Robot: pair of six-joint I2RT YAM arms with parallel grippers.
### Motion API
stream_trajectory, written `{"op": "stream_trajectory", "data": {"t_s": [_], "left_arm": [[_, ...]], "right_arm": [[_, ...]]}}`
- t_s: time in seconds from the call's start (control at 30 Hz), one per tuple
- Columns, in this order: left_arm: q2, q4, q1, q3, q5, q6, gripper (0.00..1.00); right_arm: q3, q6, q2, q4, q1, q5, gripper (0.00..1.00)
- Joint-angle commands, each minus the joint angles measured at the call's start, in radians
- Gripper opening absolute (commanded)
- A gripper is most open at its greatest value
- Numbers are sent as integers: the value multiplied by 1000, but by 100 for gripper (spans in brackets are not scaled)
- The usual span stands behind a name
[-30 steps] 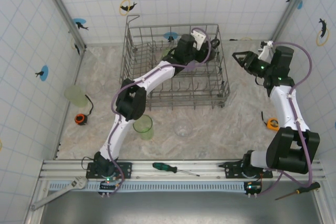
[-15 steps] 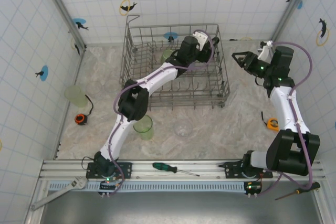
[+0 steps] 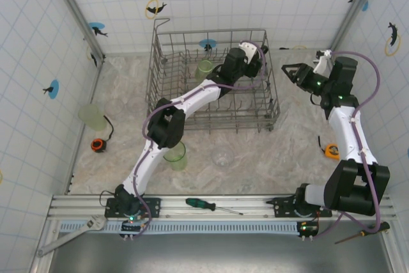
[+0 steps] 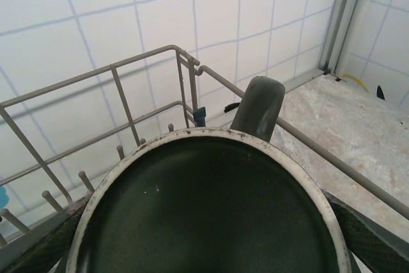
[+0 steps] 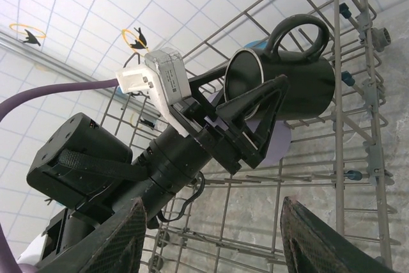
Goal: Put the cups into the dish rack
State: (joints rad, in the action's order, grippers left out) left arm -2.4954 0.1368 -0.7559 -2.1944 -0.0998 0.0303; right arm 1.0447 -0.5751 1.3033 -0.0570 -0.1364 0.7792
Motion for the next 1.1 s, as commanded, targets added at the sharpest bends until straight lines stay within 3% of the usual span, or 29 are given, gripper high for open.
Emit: {"op": "stream_trajectory", "data": {"t_s": [0.0, 0.27, 0.3, 0.33, 0.37, 0.4, 0.5, 1.07], "left_arm": [[-26, 101, 7, -41, -53, 19, 0], [-43, 118, 7, -23, -65, 19, 0], [-42, 116, 8, -22, -60, 19, 9], [-42, 113, 8, -21, -55, 23, 2], [-42, 114, 7, -18, -50, 23, 1], [-42, 117, 7, -12, -55, 23, 6], [-42, 123, 7, -4, -64, 29, 7], [-8, 114, 7, 47, -61, 31, 52]], "right_arm": [[-13, 8, -33, 16, 10, 7, 58], [-18, 3, -40, 25, 20, 3, 59], [-18, 2, -41, 25, 20, 3, 59], [-18, 1, -41, 24, 20, 2, 59], [-18, 1, -42, 26, 21, 2, 59], [-18, 1, -42, 26, 21, 0, 59], [-18, 1, -40, 28, 22, 2, 59], [-24, 4, -52, 23, 21, 1, 59]]}}
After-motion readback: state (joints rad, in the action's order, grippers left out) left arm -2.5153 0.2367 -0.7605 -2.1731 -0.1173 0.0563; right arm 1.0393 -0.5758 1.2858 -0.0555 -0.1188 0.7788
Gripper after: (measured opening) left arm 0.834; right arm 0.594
